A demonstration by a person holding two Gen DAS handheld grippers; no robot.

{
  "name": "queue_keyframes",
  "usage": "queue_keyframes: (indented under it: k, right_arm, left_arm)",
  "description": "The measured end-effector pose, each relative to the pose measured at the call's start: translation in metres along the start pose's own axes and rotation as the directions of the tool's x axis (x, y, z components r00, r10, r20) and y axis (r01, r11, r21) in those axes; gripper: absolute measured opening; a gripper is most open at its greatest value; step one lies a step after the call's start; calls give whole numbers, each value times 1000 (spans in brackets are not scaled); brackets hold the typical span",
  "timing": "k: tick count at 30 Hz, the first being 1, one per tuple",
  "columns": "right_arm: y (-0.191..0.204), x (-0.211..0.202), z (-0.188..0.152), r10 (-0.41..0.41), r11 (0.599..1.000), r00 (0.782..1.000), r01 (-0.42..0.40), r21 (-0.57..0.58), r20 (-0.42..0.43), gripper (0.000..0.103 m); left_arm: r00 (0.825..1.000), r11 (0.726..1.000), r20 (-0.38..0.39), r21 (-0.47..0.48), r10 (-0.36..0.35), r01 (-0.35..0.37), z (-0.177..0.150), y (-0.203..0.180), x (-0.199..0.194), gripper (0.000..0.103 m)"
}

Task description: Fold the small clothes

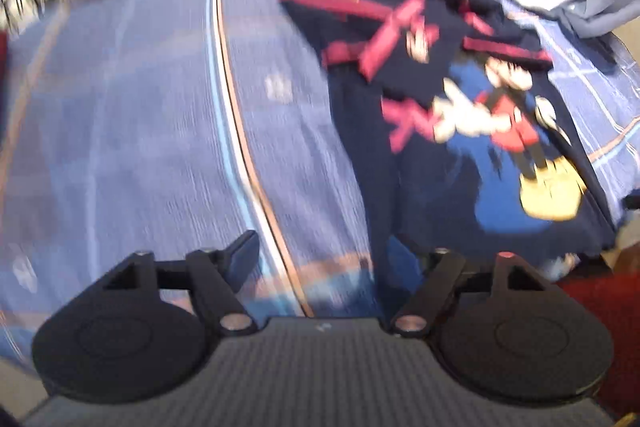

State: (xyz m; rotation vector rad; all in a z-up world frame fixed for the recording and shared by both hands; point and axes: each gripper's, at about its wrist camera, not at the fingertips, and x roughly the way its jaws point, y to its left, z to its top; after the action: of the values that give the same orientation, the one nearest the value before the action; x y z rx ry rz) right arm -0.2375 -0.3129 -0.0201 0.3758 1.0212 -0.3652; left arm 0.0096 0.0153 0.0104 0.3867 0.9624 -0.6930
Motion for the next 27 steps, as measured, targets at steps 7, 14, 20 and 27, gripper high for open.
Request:
queue_keyframes:
  k: [7,14,20,27]
  right_arm:
    - [7,-9,36,68,995,980,-81,62,185,89]
    - [24,0,10,124,983,983,-141,118,139,91]
    - [9,-2,3,88,977,987,-112,182,133,92]
    - [18,5,34,121,982,976,-144,121,181,94]
  left_arm:
    - [981,974,193,221,6,-50,99,-43,62,70]
    - [999,961,51,278,-17,2,141,-80,153,14]
    - [991,984,126,176,-50,28,121,-62,128,0]
    - [969,994,243,-86,-48,71,88,28,38,0]
